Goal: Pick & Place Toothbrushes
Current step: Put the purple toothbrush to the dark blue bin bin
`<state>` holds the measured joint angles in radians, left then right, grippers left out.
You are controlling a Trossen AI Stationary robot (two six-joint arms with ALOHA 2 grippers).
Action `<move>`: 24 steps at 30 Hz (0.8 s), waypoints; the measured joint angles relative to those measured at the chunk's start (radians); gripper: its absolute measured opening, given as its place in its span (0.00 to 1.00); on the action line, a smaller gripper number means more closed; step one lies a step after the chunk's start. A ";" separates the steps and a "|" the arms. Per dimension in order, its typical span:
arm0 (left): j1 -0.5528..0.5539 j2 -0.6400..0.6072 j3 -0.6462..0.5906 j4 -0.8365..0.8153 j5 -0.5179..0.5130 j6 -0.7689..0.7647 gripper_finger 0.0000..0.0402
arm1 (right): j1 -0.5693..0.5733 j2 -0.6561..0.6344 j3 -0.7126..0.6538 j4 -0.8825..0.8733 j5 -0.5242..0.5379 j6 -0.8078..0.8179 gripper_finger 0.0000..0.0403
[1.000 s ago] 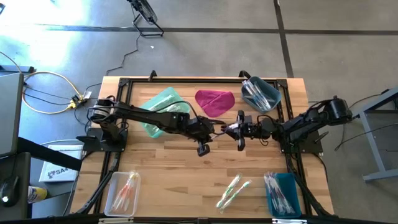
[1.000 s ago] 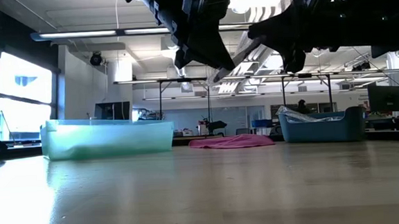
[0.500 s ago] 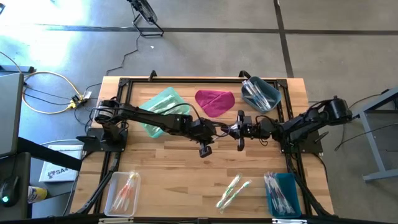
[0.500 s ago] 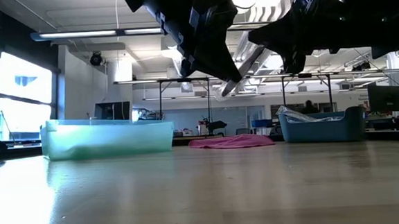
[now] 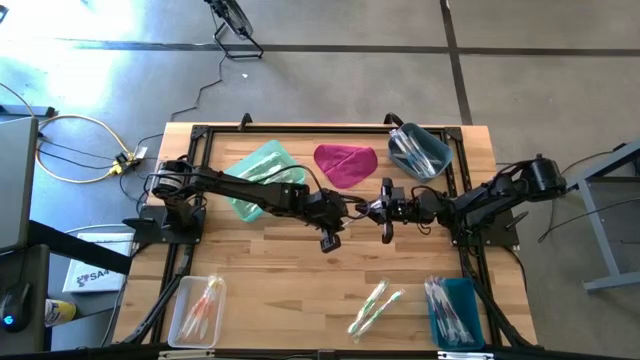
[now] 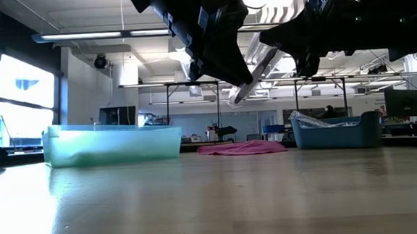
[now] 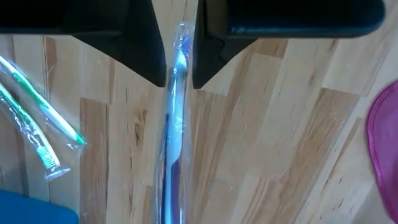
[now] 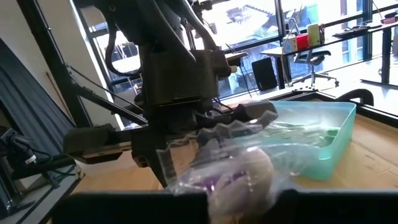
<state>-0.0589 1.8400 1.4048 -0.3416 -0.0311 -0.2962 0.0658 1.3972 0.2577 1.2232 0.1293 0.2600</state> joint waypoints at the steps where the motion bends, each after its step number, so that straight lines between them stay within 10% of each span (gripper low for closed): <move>1: 0.000 0.000 0.000 0.000 0.000 0.000 0.19 | 0.000 0.000 0.000 0.000 0.000 0.000 0.01; 24: 0.000 0.000 0.000 -0.005 -0.009 -0.023 0.49 | 0.000 0.001 0.000 -0.010 0.001 0.000 0.01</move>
<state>-0.0589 1.8400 1.4052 -0.3470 -0.0402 -0.3191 0.0658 1.3979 0.2577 1.2129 0.1307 0.2604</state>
